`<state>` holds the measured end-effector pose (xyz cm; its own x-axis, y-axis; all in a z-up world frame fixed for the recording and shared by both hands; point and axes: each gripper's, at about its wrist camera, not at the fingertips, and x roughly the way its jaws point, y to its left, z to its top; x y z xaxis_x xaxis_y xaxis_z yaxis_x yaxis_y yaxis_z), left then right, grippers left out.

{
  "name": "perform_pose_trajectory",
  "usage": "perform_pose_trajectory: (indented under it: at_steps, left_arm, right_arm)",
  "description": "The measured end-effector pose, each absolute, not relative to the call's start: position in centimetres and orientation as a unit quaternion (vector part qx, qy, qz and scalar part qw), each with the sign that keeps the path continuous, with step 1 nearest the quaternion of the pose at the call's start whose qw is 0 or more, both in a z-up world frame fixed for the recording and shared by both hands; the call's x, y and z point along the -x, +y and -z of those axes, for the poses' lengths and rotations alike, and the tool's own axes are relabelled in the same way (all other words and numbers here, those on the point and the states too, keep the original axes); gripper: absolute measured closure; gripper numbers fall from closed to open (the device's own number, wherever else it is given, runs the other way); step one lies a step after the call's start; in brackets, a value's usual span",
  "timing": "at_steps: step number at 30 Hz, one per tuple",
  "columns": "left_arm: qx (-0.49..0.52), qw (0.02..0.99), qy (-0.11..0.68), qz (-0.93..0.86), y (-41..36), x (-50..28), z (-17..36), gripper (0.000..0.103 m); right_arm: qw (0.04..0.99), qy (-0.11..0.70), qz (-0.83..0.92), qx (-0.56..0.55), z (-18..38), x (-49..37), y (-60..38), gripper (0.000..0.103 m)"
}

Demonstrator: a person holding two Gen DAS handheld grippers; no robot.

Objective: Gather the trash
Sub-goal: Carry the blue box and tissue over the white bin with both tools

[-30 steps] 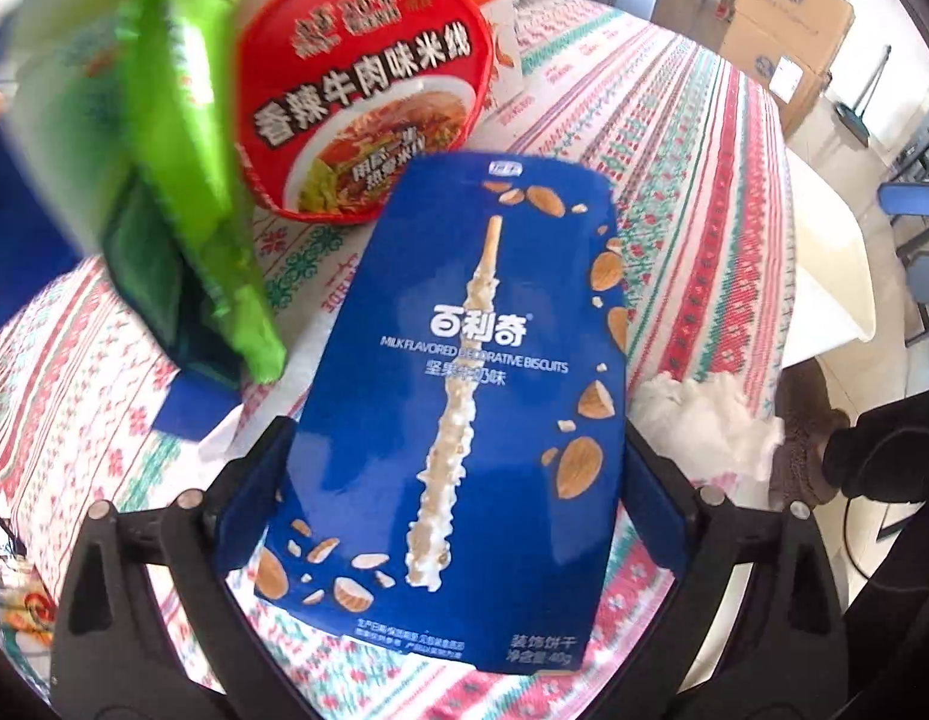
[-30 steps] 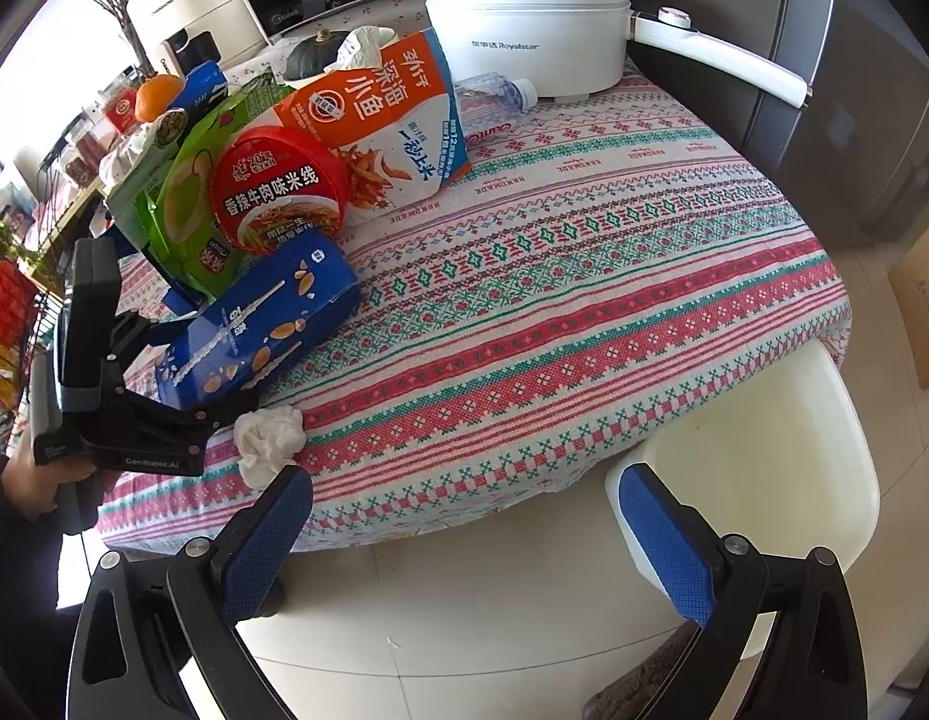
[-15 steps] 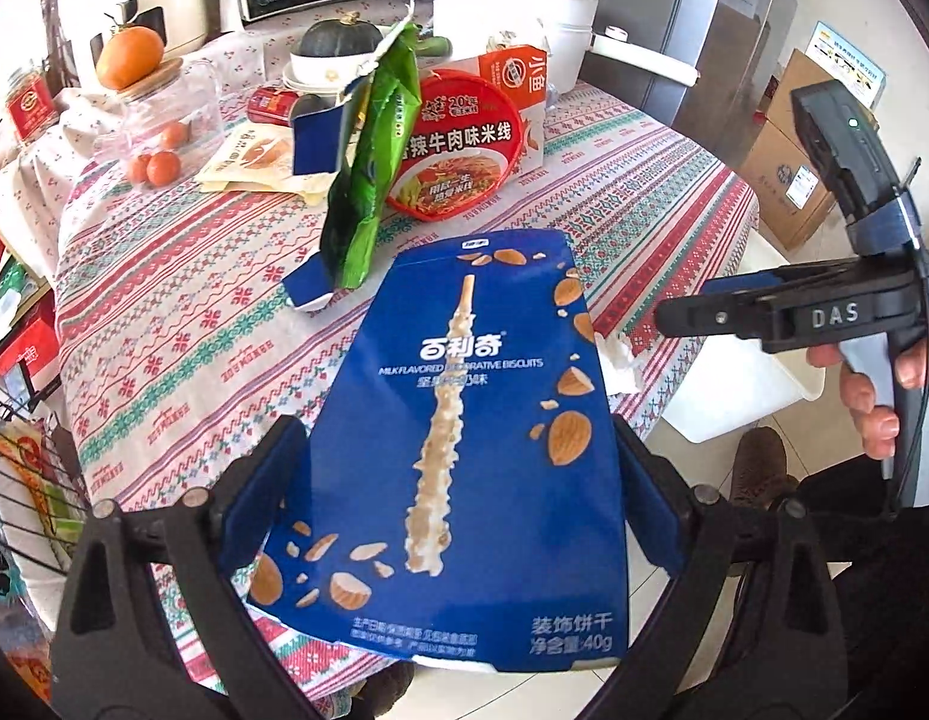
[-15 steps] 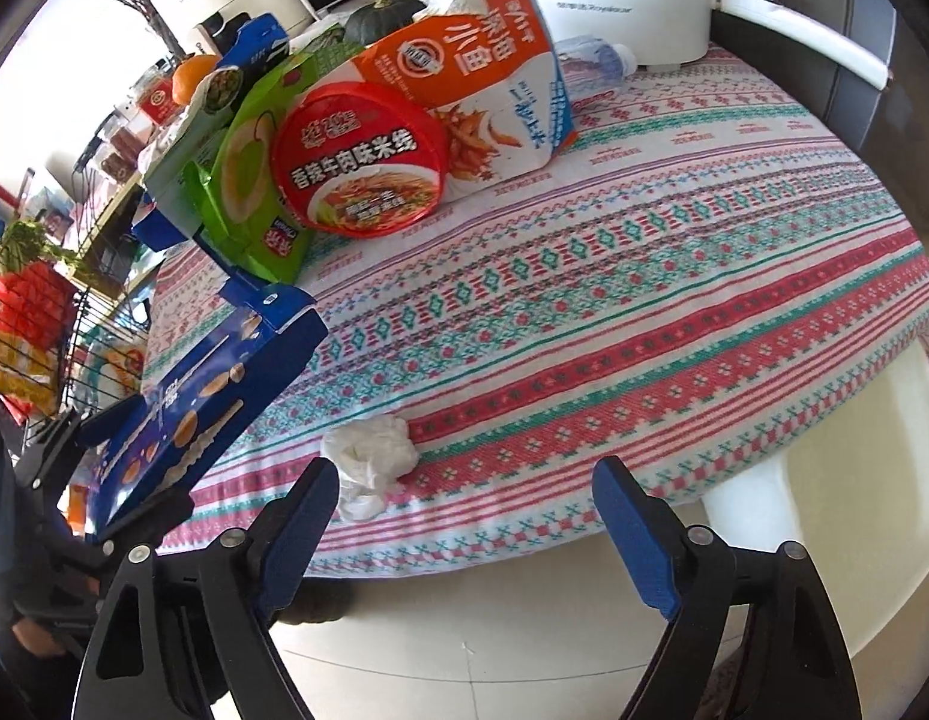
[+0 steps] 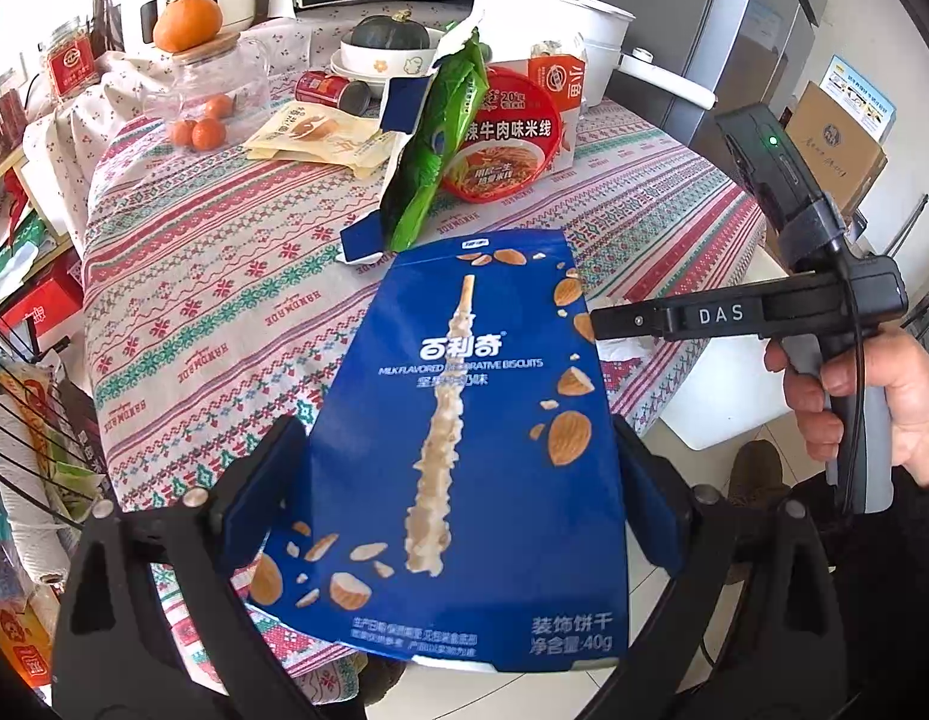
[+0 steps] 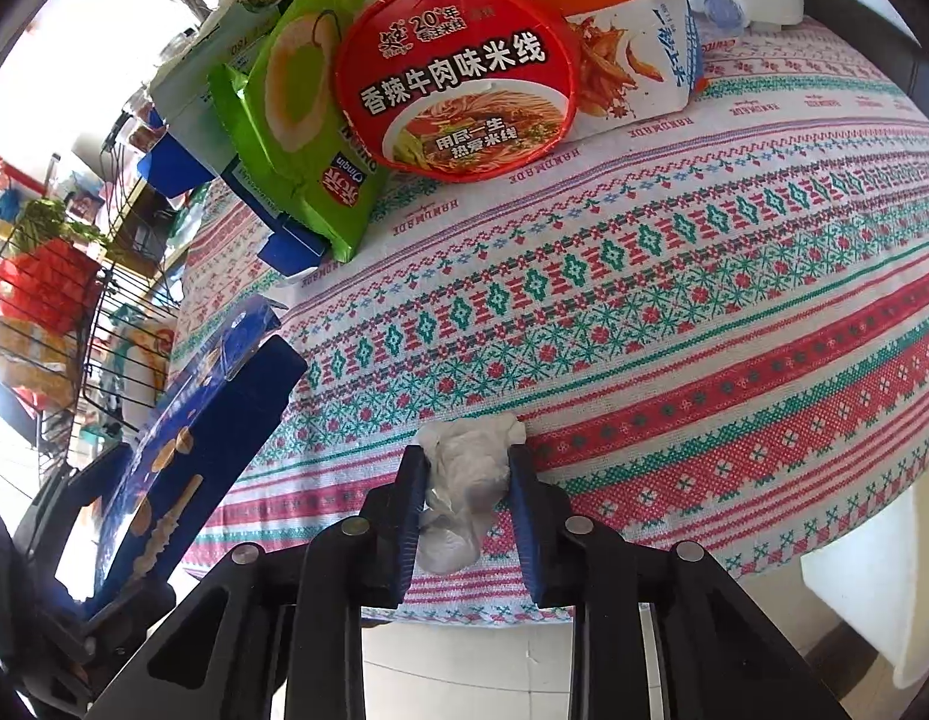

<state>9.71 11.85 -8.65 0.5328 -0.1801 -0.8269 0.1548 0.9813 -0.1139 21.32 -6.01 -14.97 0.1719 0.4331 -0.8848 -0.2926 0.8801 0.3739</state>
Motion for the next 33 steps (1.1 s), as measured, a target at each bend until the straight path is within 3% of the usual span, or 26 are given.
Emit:
perform_pose_trajectory:
  at_steps: [2, 14, 33]
  left_arm:
    - [0.019, 0.875, 0.473, 0.098, 11.8, -9.6, 8.6, 0.007]
    - [-0.002, 0.880, 0.452, 0.147, 6.8, -9.9, 7.2, 0.007]
    - [-0.070, 0.843, 0.450, 0.286, -9.0, -12.2, 7.0, 0.006]
  right_arm:
    - [0.767, 0.594, -0.235, -0.064, 14.5, -21.1, -6.2, 0.084]
    - [0.801, 0.560, -0.188, -0.103, 9.8, -20.2, -14.3, 0.085]
    - [0.828, 0.531, -0.058, -0.170, 7.0, -16.6, -33.9, 0.085]
